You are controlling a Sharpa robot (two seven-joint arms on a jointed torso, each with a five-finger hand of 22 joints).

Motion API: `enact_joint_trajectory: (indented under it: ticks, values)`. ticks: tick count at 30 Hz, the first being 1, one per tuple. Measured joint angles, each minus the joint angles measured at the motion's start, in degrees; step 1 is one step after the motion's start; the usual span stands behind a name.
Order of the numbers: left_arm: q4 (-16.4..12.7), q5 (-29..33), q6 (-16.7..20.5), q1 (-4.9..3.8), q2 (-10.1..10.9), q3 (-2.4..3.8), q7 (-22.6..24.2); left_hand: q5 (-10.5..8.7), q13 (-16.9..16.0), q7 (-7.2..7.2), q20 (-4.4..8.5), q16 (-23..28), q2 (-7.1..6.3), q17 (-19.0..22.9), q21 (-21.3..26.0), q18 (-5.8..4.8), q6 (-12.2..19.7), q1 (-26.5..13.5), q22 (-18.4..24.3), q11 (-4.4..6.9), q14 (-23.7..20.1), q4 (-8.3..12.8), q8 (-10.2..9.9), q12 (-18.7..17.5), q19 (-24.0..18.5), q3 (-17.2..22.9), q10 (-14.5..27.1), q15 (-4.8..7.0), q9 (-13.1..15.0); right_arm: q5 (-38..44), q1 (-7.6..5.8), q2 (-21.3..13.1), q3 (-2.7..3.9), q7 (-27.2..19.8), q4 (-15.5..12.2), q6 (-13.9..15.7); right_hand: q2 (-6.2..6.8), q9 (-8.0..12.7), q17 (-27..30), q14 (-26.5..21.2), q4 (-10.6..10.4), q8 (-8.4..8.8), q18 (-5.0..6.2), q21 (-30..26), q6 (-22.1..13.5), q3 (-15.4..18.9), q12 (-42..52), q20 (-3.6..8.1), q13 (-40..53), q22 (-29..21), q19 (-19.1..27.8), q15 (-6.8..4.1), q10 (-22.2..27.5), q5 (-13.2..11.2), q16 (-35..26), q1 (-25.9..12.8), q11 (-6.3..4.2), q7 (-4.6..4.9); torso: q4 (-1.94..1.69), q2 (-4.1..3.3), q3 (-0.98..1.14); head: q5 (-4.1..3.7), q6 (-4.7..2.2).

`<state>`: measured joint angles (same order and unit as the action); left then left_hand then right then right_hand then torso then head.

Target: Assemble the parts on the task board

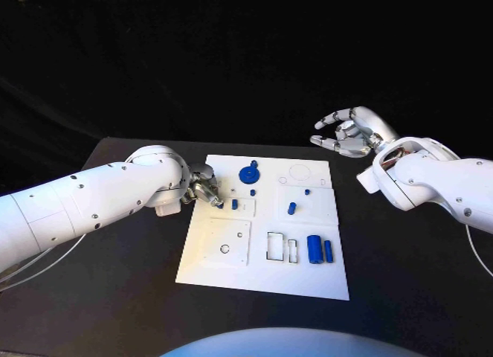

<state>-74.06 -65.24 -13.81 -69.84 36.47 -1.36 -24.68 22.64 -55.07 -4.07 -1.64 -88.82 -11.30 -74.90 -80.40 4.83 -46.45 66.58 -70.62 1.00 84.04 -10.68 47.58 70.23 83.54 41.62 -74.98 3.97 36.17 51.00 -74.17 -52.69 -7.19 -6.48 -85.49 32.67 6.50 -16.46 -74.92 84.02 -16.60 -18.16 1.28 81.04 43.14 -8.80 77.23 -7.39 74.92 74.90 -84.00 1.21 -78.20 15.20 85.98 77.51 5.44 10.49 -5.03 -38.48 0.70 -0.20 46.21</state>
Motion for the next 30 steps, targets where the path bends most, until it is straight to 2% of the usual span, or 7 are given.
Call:
enact_joint_trajectory:
  ticks: [3,18,19,20,25,28,30]
  values:
    - [0.00,0.01,-0.05,-0.01,-0.06,0.01,-0.07,0.20,0.04,0.28,0.00,0.00,-0.35,0.00,-0.02,0.00,-0.36,-0.77,-0.19,0.15,0.00,0.30,0.00,0.00,0.00,-0.30,-0.33,0.00,-0.17,0.00,0.00,0.00,0.00,-0.01,0.01,0.00,0.00,0.00,0.00,0.00,0.00,0.00,0.00,0.00,0.00,0.00,0.00,0.00,0.00,0.00,0.00,0.00,0.00,0.00,0.00,0.00,0.00,0.00,0.01,0.00,0.00,-0.03,0.00]
    - [0.20,0.26,0.01,0.05,-0.47,-0.04,-0.64,-0.26,0.78,1.41,0.21,0.00,-0.32,0.00,-0.21,0.00,-1.87,-3.34,-0.66,0.63,0.02,1.92,-0.53,-0.35,0.21,-1.90,-1.22,0.84,-0.51,0.00,0.02,-0.01,0.00,-0.04,0.03,0.00,0.00,0.02,0.01,0.00,0.00,0.00,0.00,-0.07,0.00,0.00,0.00,0.00,-0.01,0.04,0.00,0.00,0.00,0.00,0.00,0.00,0.00,0.00,0.02,-0.03,0.03,-0.12,0.09]
    - [0.23,0.29,0.02,0.05,-0.50,-0.04,-0.68,-0.55,0.78,1.50,0.22,0.00,-0.36,0.00,-0.21,0.00,-2.02,-3.78,-0.73,0.63,0.02,4.16,-0.69,-0.35,0.22,-0.06,-1.22,0.84,-0.64,0.00,0.02,-0.01,0.00,-0.04,0.03,0.00,0.00,0.06,0.01,0.00,0.00,0.00,0.00,-0.21,0.00,0.00,0.00,0.00,-0.01,0.04,0.00,0.00,0.00,0.00,0.00,0.00,0.00,0.00,0.03,-0.03,0.03,-0.15,0.09]
    - [0.25,0.31,0.03,0.05,-0.55,-0.04,-0.73,-0.69,0.78,1.52,0.34,0.00,-0.54,0.00,-0.21,0.00,-2.14,-3.97,-0.74,0.63,0.01,4.46,-0.86,-0.46,0.34,-0.06,-1.22,0.84,-0.74,0.00,0.02,-0.01,0.00,-0.05,0.03,0.00,0.00,0.06,0.01,0.00,0.00,0.00,0.00,-0.21,0.00,0.00,0.00,0.00,-0.01,0.04,0.00,0.00,0.00,0.00,0.00,0.00,0.00,0.00,0.02,-0.03,0.03,-0.16,0.09]
    - [0.48,0.47,0.04,0.03,-0.73,-0.02,-1.01,-0.72,0.84,1.63,0.42,0.00,-0.46,0.00,-0.21,0.00,-2.46,-4.49,-0.82,0.84,-0.19,4.79,-1.29,-0.57,0.42,-0.38,-1.43,1.05,-1.25,0.00,0.03,-0.02,0.00,-0.06,0.03,0.01,0.00,0.06,0.01,0.00,0.00,0.00,0.00,-0.21,0.00,0.00,0.00,0.00,-0.01,0.04,0.00,0.00,0.00,0.00,-0.22,0.00,0.00,0.00,0.02,-0.03,0.03,-0.20,0.07]
    - [0.77,0.55,0.05,0.03,-0.92,-0.02,-1.22,-0.94,0.93,1.92,0.56,0.00,-0.17,0.00,-0.21,0.00,-2.77,-4.79,-0.82,0.84,-0.19,3.95,-1.65,-0.64,0.28,-1.67,-1.43,1.05,-1.41,0.00,0.03,-0.02,0.00,-0.07,0.03,0.01,0.00,0.06,0.01,0.00,0.00,0.00,0.00,-0.21,0.00,0.00,0.00,0.00,-0.01,0.03,0.00,0.00,0.00,0.00,-0.22,0.00,0.00,0.00,0.02,-0.03,0.03,-0.21,0.01]
    - [0.99,0.60,0.05,0.04,-1.03,-0.03,-1.42,-0.94,1.01,2.14,0.63,0.00,-0.47,0.00,-0.21,0.00,-2.99,-5.09,-0.82,0.84,-0.19,3.30,-1.65,-0.83,0.20,-2.44,-1.43,1.05,-1.56,0.00,0.03,-0.03,0.00,-0.08,0.03,0.01,0.00,0.06,0.01,0.00,0.00,0.00,0.00,-0.21,0.00,0.00,0.00,0.00,-0.01,0.03,0.00,0.00,0.00,0.00,-0.22,0.00,0.00,0.00,0.02,-0.03,0.02,-0.25,-0.02]
